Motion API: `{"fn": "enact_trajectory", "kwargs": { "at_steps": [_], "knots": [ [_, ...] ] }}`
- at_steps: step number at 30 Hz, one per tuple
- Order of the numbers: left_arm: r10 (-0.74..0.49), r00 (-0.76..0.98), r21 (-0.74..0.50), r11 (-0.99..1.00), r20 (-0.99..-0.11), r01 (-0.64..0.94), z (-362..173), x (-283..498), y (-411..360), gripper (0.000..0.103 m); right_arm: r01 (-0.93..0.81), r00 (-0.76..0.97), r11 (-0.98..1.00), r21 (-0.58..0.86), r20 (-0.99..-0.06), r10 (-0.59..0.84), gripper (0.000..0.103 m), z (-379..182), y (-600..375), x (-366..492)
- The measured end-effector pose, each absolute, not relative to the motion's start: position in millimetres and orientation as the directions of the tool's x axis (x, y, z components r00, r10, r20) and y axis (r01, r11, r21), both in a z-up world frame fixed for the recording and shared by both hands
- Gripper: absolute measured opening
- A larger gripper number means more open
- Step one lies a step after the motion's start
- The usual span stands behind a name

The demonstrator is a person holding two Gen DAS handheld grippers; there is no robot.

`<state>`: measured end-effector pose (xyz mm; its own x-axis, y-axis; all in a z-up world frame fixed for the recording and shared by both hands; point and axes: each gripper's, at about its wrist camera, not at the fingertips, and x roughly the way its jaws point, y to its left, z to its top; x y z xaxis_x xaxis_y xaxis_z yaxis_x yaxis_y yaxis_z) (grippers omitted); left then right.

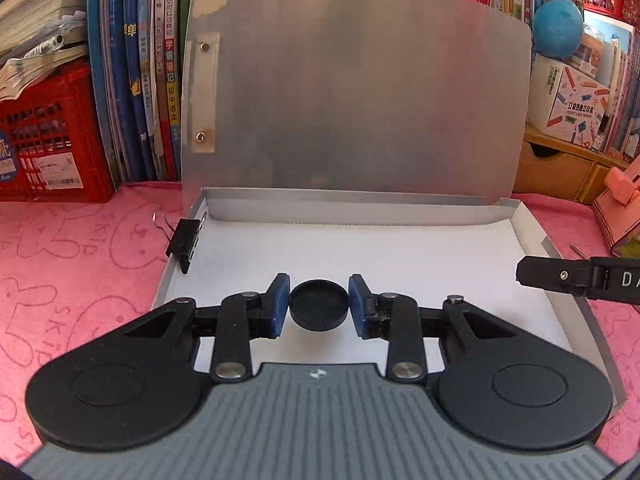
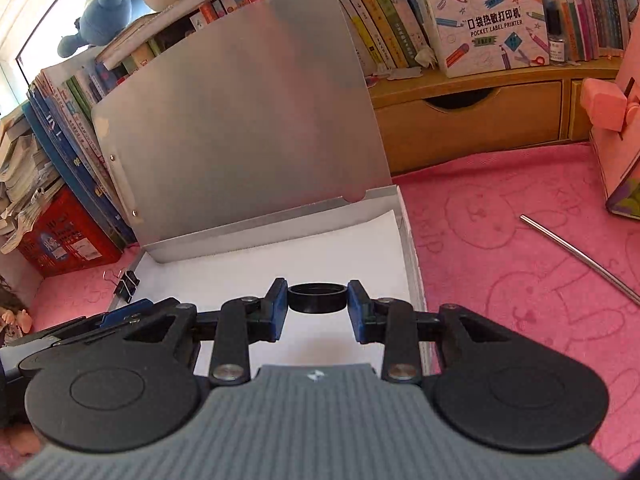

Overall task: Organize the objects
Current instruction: 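Carry both held black lens caps into the open white box, then open both grippers to release the lens caps inside the box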

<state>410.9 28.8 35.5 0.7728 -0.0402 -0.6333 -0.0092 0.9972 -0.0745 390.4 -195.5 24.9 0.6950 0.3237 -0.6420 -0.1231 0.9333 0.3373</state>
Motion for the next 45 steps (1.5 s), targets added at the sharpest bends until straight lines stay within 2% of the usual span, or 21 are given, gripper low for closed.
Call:
{"fn": "enact_trajectory", "kwargs": {
  "at_steps": [11,12,14,16,18,19,25,27,32,41,45],
  "knots": [
    [-0.013,0.75,-0.019,1.0,-0.661,0.0,17,417,24,0.037,-0.175,0.674,0.956,0.234,-0.68,0.289,0.039,2,-173,390],
    [-0.015,0.749,-0.021,1.0,-0.663,0.002,17,416,24,0.038,-0.178,0.676,0.958,0.225,-0.68,0.285,0.04,2,-172,389],
    [-0.011,0.75,-0.011,1.0,-0.661,0.005,19,414,24,0.038,-0.178,0.677,0.959,0.221,-0.679,0.283,0.056,4,-171,387],
    [-0.003,0.758,0.007,1.0,-0.653,0.011,24,409,23,0.04,-0.179,0.684,0.958,0.223,-0.672,0.283,0.057,8,-172,383],
    [0.002,0.767,0.018,1.0,-0.642,0.013,31,403,23,0.052,-0.18,0.691,0.96,0.214,-0.667,0.278,0.059,13,-172,378],
    [0.004,0.771,0.023,1.0,-0.637,0.014,34,399,22,0.054,-0.18,0.695,0.961,0.21,-0.664,0.276,0.059,15,-173,375],
    [0.003,0.799,0.04,0.999,-0.601,0.026,59,366,20,0.06,-0.195,0.721,0.961,0.197,-0.636,0.277,0.064,35,-181,347],
    [-0.007,0.808,0.032,0.999,-0.589,0.032,70,351,18,0.066,-0.204,0.732,0.96,0.19,-0.622,0.278,0.065,43,-185,334],
    [-0.033,0.836,0.039,0.997,-0.547,0.065,89,312,14,0.073,-0.216,0.766,0.959,0.183,-0.577,0.283,0.075,61,-197,297],
    [-0.094,0.852,0.016,0.993,-0.514,0.12,95,228,11,0.076,-0.234,0.796,0.952,0.199,-0.523,0.305,0.085,72,-212,230],
    [-0.119,0.869,0.018,0.989,-0.48,0.145,93,191,9,0.084,-0.237,0.797,0.949,0.208,-0.517,0.312,0.087,69,-217,205]
  ]
}}
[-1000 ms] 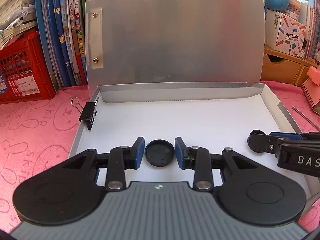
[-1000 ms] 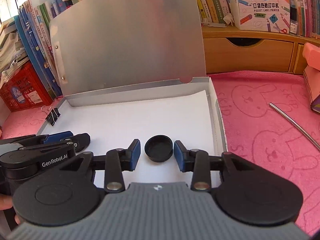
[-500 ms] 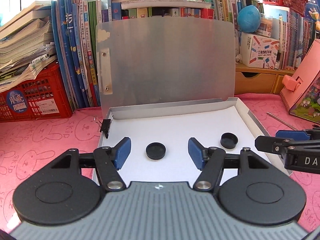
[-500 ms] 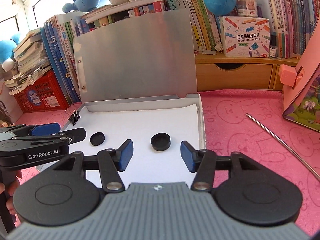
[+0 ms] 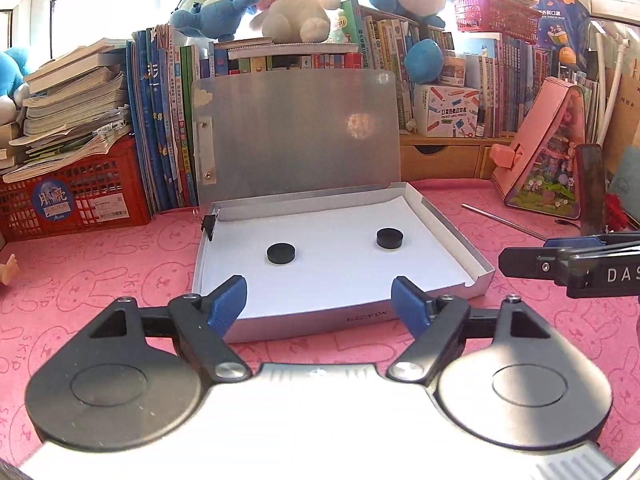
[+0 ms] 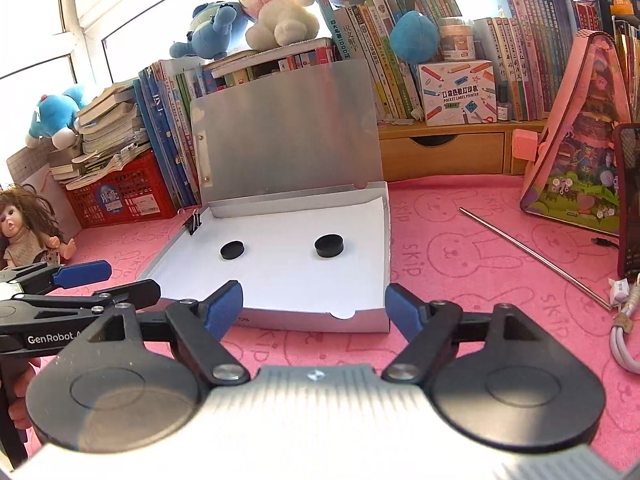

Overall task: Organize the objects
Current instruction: 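Open both grippers to release the lens caps inside the box, then grasp the green plaid scrunchie with the left gripper while the right grasps the white plush cat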

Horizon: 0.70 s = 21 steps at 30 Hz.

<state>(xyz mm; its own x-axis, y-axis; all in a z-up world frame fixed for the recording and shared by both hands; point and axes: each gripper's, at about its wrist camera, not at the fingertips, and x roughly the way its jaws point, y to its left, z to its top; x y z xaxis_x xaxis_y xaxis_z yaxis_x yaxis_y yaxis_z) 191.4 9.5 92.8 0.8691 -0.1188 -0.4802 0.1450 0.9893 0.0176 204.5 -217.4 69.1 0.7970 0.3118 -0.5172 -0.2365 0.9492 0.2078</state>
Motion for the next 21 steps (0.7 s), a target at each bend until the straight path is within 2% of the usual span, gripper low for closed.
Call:
{"fn": "enact_trajectory", "kwargs": {
  "at_steps": [7,12,21],
  "knots": [
    [-0.154,0.878,-0.007,0.985,-0.453,0.17,87,140,17,0.086,-0.259,0.812,0.95,0.176,-0.493,0.312,0.096,62,-222,166],
    [-0.123,0.885,-0.025,0.992,-0.45,0.126,75,113,34,0.091,-0.264,0.824,0.955,0.134,-0.484,0.295,0.097,56,-224,143],
    [-0.073,0.87,-0.044,0.997,-0.487,0.059,47,84,62,0.093,-0.292,0.83,0.954,0.062,-0.48,0.285,0.103,38,-220,111]
  ]
}}
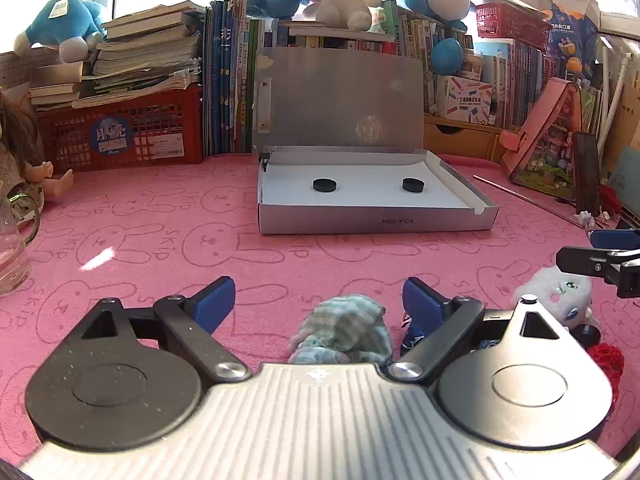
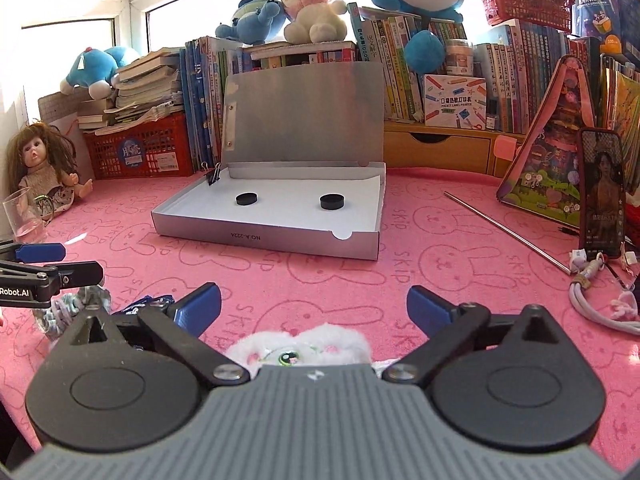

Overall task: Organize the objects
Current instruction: 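Grasp the green plaid scrunchie with the left gripper while the right grasps the white plush cat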

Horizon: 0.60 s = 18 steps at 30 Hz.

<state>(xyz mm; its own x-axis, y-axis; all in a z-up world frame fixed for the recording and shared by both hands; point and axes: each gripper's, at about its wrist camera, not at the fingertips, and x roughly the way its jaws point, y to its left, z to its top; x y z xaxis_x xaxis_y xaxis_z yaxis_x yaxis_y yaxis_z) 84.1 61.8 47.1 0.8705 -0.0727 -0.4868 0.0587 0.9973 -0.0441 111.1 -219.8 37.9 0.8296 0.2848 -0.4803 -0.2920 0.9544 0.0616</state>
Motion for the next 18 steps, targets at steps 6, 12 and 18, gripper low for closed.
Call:
{"fn": "enact_trajectory", "kwargs": {
  "at_steps": [6,12,18],
  "knots": [
    [-0.064,0.858,-0.023,0.998,-0.509,0.061,34,73,67,0.093,-0.307,0.817,0.951,0.025,-0.506,0.277,0.103,22,-209,106],
    [-0.066,0.842,-0.044,0.998,-0.535,0.05,24,73,71,0.093,-0.319,0.805,0.948,0.008,-0.525,0.276,0.103,10,-202,106],
    [-0.068,0.841,-0.062,0.997,-0.536,0.041,17,73,74,0.093,-0.314,0.8,0.949,-0.005,-0.54,0.262,0.103,-1,-200,108]
  ]
}}
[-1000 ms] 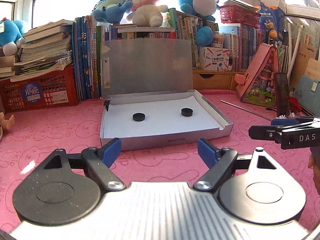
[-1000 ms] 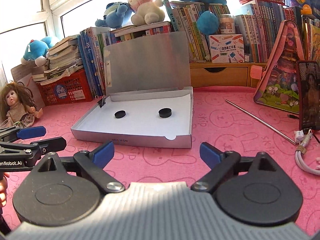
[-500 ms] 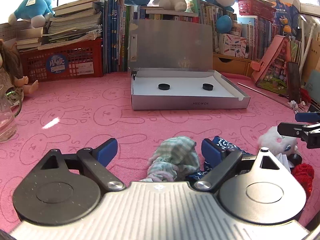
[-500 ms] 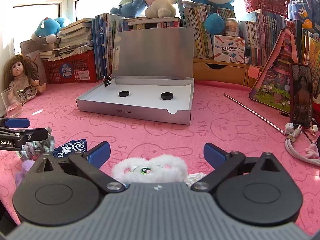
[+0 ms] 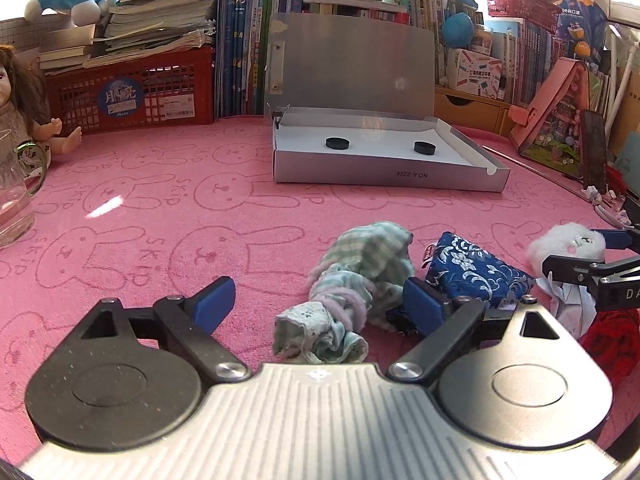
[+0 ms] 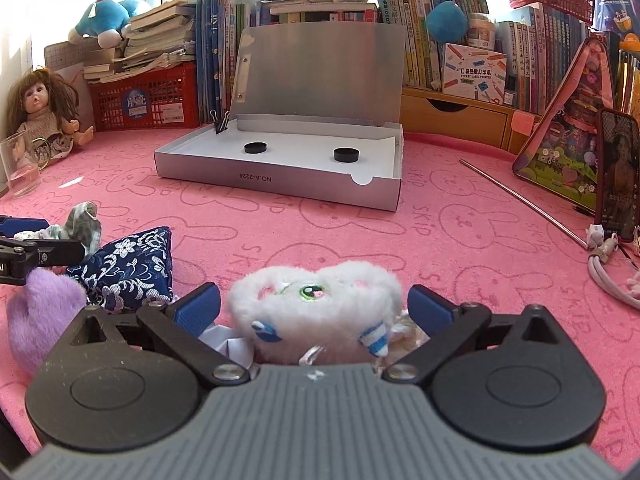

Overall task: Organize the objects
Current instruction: 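Grasp the green plaid scrunchie with the left gripper while the right grasps the white plush cat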

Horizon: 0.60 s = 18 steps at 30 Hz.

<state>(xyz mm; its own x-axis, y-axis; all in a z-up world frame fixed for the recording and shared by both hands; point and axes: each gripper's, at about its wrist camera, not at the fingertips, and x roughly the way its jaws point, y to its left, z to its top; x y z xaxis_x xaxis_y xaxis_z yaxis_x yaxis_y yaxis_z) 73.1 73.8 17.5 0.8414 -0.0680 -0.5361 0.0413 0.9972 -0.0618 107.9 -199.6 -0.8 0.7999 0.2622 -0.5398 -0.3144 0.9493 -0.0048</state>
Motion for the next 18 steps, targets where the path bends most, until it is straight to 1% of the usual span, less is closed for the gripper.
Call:
{"fn": "enact_trajectory", "kwargs": {
  "at_steps": [8,10,12,13,14,15,18],
  "knots": [
    [-0.066,0.861,-0.069,0.997,-0.505,0.035,15.1,68.3,76.4,0.092,-0.307,0.802,0.952,-0.016,-0.542,0.25,0.103,-4.9,-198.1,111.7],
    [-0.073,0.863,-0.077,0.996,-0.501,0.04,15.7,66.2,77.7,0.087,-0.305,0.801,0.952,-0.014,-0.545,0.249,0.103,-5.8,-198.1,113.1],
    [-0.099,0.855,-0.102,0.993,-0.508,0.054,16.6,65.4,79.5,0.07,-0.306,0.801,0.952,-0.019,-0.546,0.246,0.103,-6.4,-197.0,113.4],
    [-0.115,0.847,-0.117,0.991,-0.519,0.063,16.4,66.2,80.4,0.066,-0.306,0.801,0.952,-0.023,-0.546,0.244,0.103,-6.7,-196.4,113.5],
    [-0.132,0.836,-0.131,0.989,-0.533,0.073,15.7,67.6,80.7,0.058,-0.306,0.801,0.952,-0.026,-0.547,0.243,0.103,-6.9,-196.0,113.5],
    [-0.139,0.83,-0.137,0.988,-0.54,0.076,14.6,68.6,80.6,0.055,-0.307,0.8,0.951,-0.03,-0.549,0.241,0.103,-6.9,-195.2,113.7],
    [-0.129,0.827,-0.125,0.99,-0.547,0.072,11.6,70.5,77.6,0.052,-0.311,0.796,0.95,-0.031,-0.554,0.243,0.103,-6.9,-194.6,114.6]
  ]
}}
